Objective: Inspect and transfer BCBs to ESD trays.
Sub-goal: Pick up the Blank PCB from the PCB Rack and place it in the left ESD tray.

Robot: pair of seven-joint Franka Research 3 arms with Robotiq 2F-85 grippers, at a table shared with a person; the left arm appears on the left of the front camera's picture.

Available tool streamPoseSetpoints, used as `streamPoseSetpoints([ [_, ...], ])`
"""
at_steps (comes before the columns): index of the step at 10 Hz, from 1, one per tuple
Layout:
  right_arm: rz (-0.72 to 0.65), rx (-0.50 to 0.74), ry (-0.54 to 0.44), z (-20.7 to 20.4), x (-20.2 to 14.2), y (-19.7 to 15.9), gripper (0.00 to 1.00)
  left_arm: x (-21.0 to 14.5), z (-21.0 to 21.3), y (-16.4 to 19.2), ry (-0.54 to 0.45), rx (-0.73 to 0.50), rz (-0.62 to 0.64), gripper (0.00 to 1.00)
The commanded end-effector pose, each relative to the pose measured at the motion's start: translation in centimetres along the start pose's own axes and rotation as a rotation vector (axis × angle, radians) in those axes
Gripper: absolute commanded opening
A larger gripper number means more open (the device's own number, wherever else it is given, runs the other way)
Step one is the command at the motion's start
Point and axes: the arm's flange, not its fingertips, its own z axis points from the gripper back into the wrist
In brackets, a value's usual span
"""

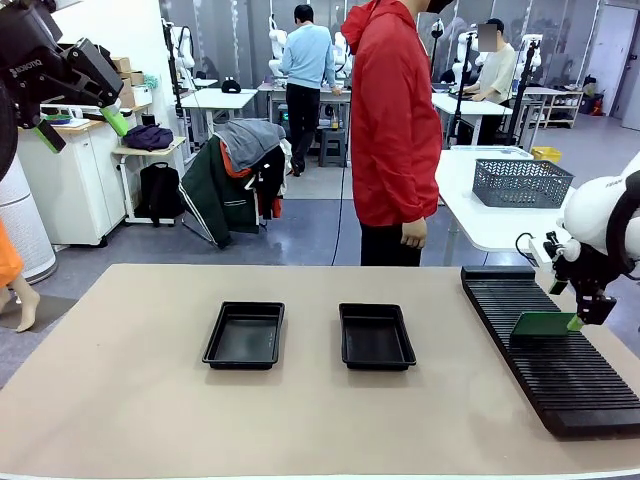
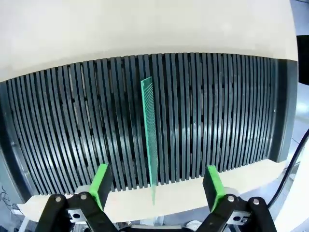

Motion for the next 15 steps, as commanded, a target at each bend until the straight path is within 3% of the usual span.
streamPoseSetpoints([
  [1,0.018,-0.02,-0.034,-1.3,-0.2,-0.7,1.0,0.0,-0.1,0.1,0.003,-0.001,0.002,1.0],
  [2,0.0,0.0,0.0,0.0,0.0,0.0,1.0,0.0,-0.1,0.1,0.003,-0.001,0.002,1.0],
  [9,0.002,-0.005,-0.002,-0.2,0.0,-0.2,1.0,0.0,-0.1,0.1,0.003,-0.001,0.002,1.0],
  [13,0.04,-0.012,-0.062,-0.8,-0.2,-0.2,1.0,0.0,-0.1,0.1,0.003,-0.001,0.002,1.0],
  [15,0.079,-0.001,-0.053,-1.1,0.1,-0.2,0.93,0.0,-0.1,0.1,0.003,-0.001,0.002,1.0],
])
